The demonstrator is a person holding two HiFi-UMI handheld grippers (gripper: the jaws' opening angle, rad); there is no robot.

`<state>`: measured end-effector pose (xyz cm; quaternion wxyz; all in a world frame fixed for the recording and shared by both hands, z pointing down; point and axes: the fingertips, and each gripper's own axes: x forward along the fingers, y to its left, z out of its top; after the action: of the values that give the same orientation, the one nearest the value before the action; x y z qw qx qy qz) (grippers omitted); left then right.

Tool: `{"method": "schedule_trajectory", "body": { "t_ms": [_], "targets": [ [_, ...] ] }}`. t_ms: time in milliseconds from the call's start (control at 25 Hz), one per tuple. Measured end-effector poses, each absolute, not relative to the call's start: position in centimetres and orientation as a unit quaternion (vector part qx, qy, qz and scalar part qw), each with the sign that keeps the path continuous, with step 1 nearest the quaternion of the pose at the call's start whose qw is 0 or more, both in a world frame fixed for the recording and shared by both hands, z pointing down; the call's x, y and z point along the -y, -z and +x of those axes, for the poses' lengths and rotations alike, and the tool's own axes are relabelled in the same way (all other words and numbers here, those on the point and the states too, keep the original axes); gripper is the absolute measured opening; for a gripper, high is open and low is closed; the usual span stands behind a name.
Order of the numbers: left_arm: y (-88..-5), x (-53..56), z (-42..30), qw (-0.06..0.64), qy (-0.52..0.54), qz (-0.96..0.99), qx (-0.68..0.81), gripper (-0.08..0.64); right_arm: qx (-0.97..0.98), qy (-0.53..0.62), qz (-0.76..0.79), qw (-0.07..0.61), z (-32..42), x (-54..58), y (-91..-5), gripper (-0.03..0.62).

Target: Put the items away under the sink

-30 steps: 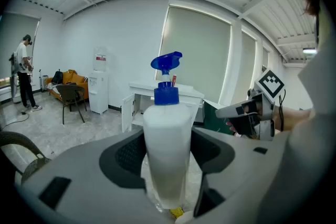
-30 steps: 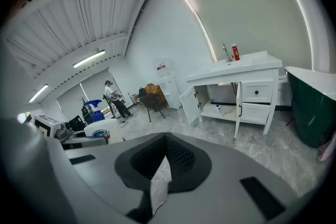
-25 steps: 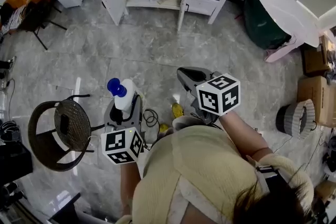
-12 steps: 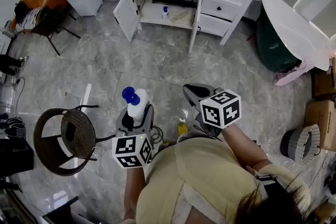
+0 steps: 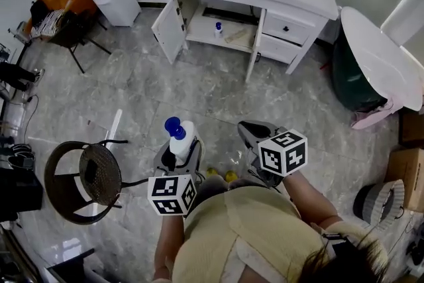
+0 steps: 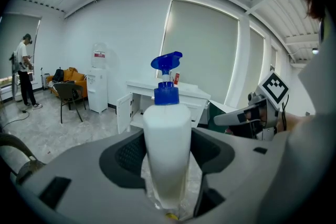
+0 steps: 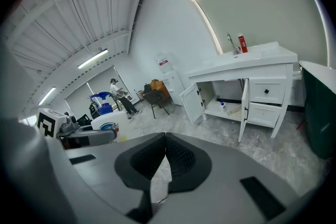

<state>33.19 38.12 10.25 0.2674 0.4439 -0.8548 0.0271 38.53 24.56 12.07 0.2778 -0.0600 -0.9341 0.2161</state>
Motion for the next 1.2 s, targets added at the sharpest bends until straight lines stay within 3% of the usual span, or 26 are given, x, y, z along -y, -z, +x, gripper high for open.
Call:
{"method": "schedule_trajectory", "body": {
  "t_ms": [600, 1200],
  "targets": [
    [-10.6, -35.0, 26.7, 0.259, -0.031, 0.483, 0.836, 0.29, 0.933, -0.212, -0.014, 0.291, 34.4, -22.5, -13.0, 0.026],
    [-10.9, -35.5, 16.2, 0.272, -0.044, 0.53, 0.802, 0.29, 0.929, -0.214, 0.028, 0.301, 24.6, -23.8, -13.0, 0.026]
  ]
}}
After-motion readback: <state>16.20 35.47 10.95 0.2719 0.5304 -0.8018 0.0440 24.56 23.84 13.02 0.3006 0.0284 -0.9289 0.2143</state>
